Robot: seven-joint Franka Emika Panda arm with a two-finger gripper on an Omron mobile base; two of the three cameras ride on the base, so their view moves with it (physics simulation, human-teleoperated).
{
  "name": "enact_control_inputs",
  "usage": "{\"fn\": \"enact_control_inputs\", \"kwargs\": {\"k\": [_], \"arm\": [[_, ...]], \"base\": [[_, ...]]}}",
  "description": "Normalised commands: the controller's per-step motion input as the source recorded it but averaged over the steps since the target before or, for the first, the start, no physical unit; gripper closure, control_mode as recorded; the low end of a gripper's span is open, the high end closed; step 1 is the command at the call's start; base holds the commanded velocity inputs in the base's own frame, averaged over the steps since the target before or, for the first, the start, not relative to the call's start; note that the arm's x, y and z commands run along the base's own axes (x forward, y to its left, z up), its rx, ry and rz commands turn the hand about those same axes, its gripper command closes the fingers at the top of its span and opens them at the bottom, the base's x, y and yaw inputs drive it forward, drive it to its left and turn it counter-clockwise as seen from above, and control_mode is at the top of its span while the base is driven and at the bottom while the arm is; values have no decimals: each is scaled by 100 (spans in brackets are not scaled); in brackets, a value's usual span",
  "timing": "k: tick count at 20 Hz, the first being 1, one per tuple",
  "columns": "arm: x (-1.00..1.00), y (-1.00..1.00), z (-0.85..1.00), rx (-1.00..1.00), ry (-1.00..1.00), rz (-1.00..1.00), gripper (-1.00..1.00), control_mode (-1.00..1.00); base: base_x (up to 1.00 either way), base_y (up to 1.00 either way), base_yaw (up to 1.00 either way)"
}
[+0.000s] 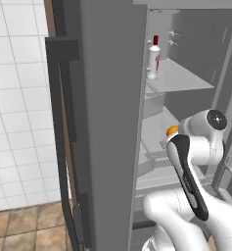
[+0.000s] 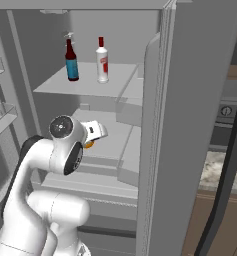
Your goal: Place the liquor and beer on the top shelf of the fridge to keep them out of children's reach, and place the orange on lower shelves for easy access.
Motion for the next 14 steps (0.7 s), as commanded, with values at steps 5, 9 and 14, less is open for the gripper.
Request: {"fn": "enact_control_inputs", "kwargs": {"k": [5,9,14], "arm": [[46,0,-18,5,8,-6,100,-100],[42,0,-20,3,10,-13,100,-100],[43,0,-26,7,12,-15,100,-100]], "base": [[0,0,0],[0,0,0],[0,0,0]]}}
